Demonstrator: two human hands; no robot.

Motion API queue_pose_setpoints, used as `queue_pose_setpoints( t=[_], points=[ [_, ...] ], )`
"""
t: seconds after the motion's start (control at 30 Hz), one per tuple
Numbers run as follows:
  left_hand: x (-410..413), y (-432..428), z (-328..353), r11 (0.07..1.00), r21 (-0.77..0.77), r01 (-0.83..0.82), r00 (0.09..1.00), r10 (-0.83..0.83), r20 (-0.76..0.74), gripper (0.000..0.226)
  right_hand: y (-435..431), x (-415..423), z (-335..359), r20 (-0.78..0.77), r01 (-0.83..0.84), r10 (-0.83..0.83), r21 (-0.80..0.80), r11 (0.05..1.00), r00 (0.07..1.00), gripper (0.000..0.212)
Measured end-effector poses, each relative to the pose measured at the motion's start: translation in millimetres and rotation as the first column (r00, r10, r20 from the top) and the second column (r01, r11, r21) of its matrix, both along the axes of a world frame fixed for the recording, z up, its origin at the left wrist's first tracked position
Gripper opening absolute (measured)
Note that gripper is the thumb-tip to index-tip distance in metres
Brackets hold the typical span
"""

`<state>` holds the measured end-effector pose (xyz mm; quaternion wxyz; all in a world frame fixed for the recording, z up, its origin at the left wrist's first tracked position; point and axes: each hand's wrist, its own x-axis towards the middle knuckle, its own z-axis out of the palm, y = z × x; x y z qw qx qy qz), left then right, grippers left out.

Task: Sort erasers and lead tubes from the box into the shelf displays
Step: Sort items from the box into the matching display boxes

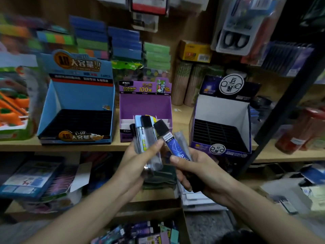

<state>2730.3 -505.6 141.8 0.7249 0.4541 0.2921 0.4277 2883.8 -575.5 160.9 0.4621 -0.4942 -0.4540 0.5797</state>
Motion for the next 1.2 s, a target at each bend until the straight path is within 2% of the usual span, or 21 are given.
queue_pose_setpoints(
  t=[0.1,0.23,0.33,0.43,0.5,0.57,0.6,0.63,0.7,0.73,0.77,0.93,1.03,1.2],
  points=[
    [5.2,0.0,4.5,0.999,-0.025,0.036,0.999,-0.036,0.026,0.055,0.8,-1.0,-2.9,-0.028,0.003,-0.003,-0.029,1.0,1.0,0.028],
    [11.4,-0.2,1.8,0.998,-0.069,0.007,1.0,-0.008,-0.011,0.067,3.7,-0.8,-9.4,0.075,-0.015,0.015,-0.01,1.0,0.997,0.016],
    [11.0,3.8,2.1,0.996,-0.081,-0.033,0.999,0.03,-0.038,0.07,4.2,-0.8,-8.7,0.1,-0.009,0.013,-0.042,0.999,0.995,0.027],
    [6.8,9.2,6.3,0.994,-0.068,-0.091,0.996,0.09,-0.02,0.055,4.8,3.0,-5.9,0.093,0.091,-0.081,-0.114,0.989,0.992,0.048],
    [4.6,12.7,9.2,0.992,-0.043,-0.121,0.993,0.12,-0.011,0.041,4.5,9.9,0.5,0.069,0.195,-0.187,-0.131,0.972,0.98,0.045],
    [2.6,15.3,11.3,0.991,-0.023,-0.131,0.991,0.13,-0.017,0.035,2.6,21.2,10.0,0.165,0.283,-0.275,-0.029,0.959,0.947,0.034],
    [1.6,16.5,11.7,0.991,-0.02,-0.131,0.991,0.131,-0.019,0.034,1.6,29.2,15.5,0.273,0.32,-0.327,0.071,0.945,0.905,0.028],
    [0.9,17.3,12.2,0.991,-0.02,-0.131,0.991,0.131,-0.02,0.034,1.1,39.2,20.5,0.411,0.348,-0.4,0.2,0.916,0.819,0.023],
    [-0.2,18.2,11.5,0.991,-0.012,-0.136,0.99,0.136,-0.027,0.037,4.1,62.3,25.9,0.642,0.314,-0.528,0.427,0.848,0.555,0.015],
    [0.4,17.8,11.3,0.991,-0.003,-0.137,0.99,0.136,-0.038,0.038,7.4,73.5,25.2,0.712,0.294,-0.541,0.454,0.841,0.448,0.014],
    [1.0,16.6,11.3,0.991,0.009,-0.137,0.989,0.137,-0.05,0.04,11.7,83.3,22.9,0.755,0.299,-0.526,0.436,0.849,0.391,0.014],
    [3.3,13.8,6.7,0.987,0.055,-0.149,0.984,0.153,-0.091,0.032,32.3,109.7,0.0,0.835,0.37,-0.39,0.246,0.896,0.388,0.016],
    [1.4,14.7,6.1,0.987,0.062,-0.146,0.983,0.152,-0.107,0.037,40.2,110.6,-2.8,0.839,0.353,-0.372,0.235,0.906,0.396,0.019],
    [0.4,16.1,6.2,0.99,0.068,-0.125,0.984,0.132,-0.119,0.041,49.5,97.3,-3.7,0.85,0.232,-0.305,0.222,0.947,0.429,0.015]
  ],
)
